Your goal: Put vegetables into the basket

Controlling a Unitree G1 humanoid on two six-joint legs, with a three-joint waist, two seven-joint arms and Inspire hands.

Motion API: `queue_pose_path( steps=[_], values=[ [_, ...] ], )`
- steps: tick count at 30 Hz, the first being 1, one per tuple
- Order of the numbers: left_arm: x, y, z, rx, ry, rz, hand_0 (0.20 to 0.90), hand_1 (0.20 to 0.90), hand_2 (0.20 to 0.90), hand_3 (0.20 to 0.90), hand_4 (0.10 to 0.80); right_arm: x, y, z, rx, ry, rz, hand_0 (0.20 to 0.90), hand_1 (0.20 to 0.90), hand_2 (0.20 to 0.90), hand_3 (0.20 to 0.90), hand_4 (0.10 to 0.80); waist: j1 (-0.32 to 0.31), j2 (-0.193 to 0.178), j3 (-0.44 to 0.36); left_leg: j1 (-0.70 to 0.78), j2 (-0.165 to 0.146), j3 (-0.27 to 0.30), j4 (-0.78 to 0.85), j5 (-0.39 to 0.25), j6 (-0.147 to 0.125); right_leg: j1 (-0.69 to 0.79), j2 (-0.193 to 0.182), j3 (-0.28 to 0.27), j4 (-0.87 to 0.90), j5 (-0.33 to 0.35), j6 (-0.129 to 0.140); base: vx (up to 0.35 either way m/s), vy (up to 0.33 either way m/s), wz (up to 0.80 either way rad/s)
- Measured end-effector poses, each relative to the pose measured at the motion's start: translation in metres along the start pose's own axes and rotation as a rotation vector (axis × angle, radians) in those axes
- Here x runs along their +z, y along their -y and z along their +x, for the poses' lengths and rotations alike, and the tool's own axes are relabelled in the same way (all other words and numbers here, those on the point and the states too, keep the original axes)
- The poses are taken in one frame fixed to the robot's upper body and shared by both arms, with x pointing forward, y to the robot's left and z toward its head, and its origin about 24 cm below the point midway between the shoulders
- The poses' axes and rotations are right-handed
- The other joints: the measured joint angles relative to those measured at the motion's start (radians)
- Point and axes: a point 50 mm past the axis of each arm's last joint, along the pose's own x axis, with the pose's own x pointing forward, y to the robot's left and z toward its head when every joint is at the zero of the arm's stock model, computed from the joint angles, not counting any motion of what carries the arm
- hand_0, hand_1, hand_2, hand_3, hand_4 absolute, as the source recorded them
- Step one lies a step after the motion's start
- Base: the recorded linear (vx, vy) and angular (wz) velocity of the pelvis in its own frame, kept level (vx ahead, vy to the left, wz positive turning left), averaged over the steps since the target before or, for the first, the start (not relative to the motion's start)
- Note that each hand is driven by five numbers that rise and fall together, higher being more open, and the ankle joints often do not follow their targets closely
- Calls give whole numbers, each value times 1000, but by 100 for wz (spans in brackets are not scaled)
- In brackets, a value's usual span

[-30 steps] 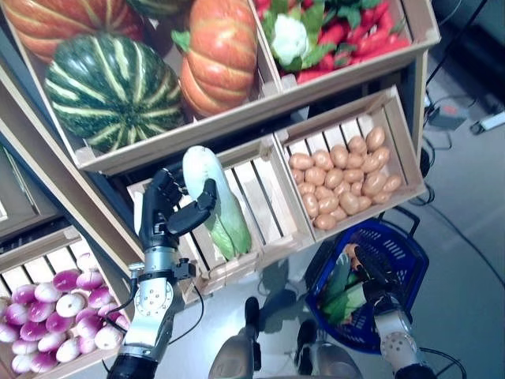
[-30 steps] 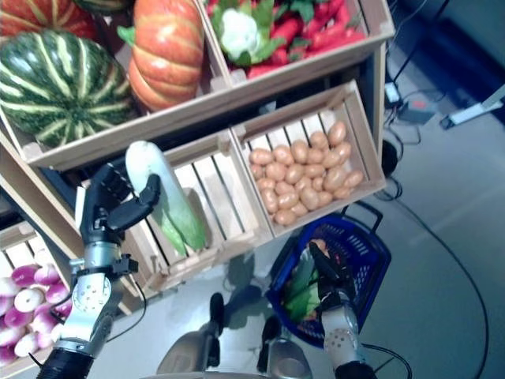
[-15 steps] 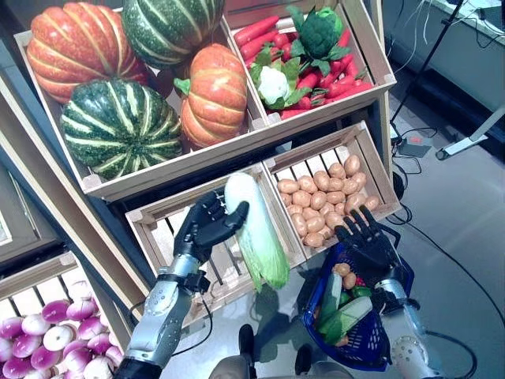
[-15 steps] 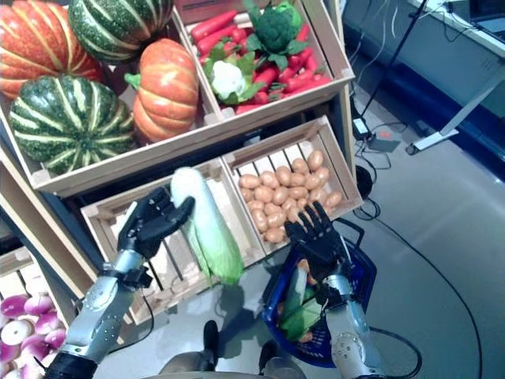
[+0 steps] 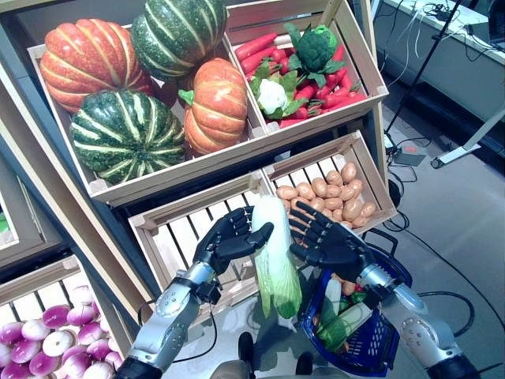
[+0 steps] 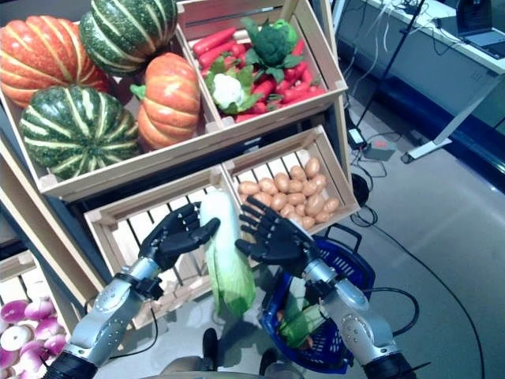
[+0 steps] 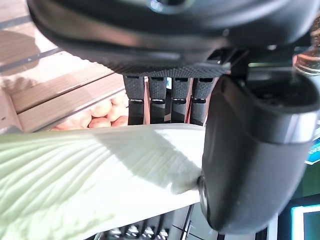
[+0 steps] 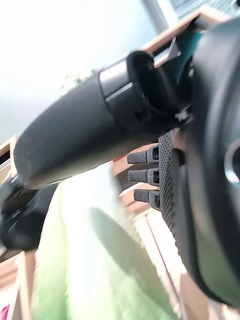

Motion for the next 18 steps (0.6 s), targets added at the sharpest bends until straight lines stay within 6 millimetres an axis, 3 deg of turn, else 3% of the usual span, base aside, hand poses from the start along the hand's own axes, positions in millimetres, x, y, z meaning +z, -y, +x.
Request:
queue_pose_path(
  steps=[18],
  values=[
    [9, 3, -1, -46, 53, -56, 300, 300, 300, 300, 400, -27, 5, -2, 3, -263, 26, 900, 900, 900, 900, 800, 23, -9, -47, 6, -4, -16, 0, -1, 0, 18, 0, -4, -15, 3, 0, 4, 2, 1]
  ],
)
